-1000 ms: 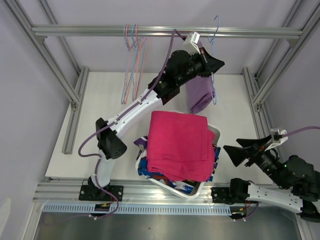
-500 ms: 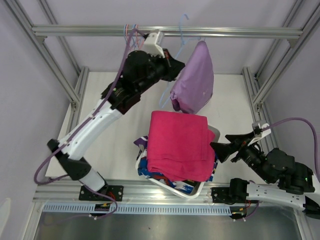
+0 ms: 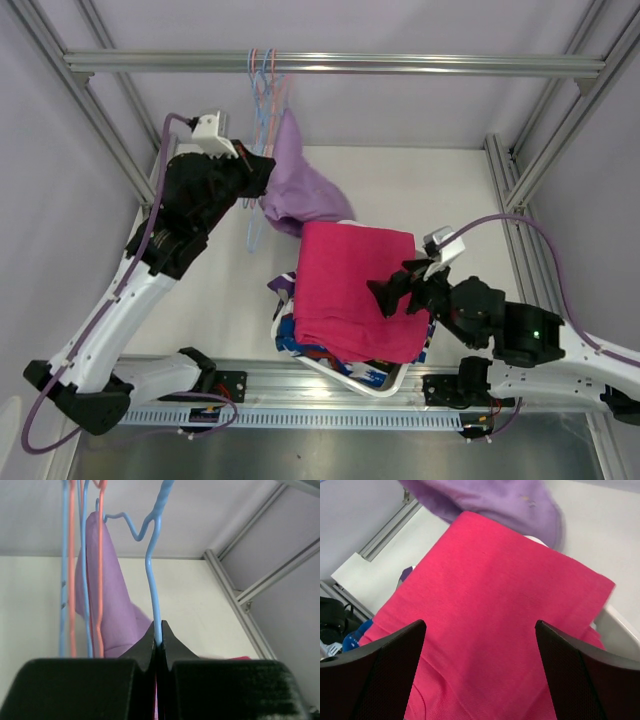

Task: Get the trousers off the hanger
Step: Pick up the hanger from the clothesline, then remove the trousers from the hanger.

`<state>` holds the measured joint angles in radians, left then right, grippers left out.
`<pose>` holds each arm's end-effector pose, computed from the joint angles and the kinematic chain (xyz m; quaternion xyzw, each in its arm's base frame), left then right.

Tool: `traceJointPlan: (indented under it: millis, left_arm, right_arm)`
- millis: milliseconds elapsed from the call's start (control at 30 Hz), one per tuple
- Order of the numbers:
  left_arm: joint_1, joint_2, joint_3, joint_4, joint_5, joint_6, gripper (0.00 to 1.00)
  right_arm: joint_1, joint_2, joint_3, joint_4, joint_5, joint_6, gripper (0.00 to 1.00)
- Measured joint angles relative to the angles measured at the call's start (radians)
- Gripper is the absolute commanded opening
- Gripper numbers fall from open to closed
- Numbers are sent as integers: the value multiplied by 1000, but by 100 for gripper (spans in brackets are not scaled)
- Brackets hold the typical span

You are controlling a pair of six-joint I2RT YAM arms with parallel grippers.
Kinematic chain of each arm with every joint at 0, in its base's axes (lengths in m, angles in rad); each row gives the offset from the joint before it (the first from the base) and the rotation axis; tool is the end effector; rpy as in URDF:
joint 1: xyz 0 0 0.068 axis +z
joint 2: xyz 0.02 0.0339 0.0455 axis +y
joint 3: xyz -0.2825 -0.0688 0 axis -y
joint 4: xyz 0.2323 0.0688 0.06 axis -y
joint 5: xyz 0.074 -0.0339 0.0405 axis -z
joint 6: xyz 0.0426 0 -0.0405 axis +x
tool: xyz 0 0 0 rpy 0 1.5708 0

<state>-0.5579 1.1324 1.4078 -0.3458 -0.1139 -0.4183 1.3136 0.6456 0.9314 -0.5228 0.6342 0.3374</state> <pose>0.1920 -0.1141 0.4820 0.0122 0.7313 -0.2824 0.6207 0.0513 0.0957 0.3811 -0.1798 0.7498 0.2657 0.5786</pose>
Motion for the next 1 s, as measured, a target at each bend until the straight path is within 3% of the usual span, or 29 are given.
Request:
traceJointPlan:
  millis: [367, 533, 1000]
  left_arm:
    - [5, -220, -202, -9, -145, 55, 0]
    - [5, -223, -241, -10, -201, 72, 1]
    - [5, -196, -286, 0, -316, 128, 0]
  right_arm:
    - [-108, 304, 16, 246, -48, -130, 98]
    - [-173, 459, 48, 356, -142, -161, 98]
    - [-180, 822, 225, 626, -435, -229, 99]
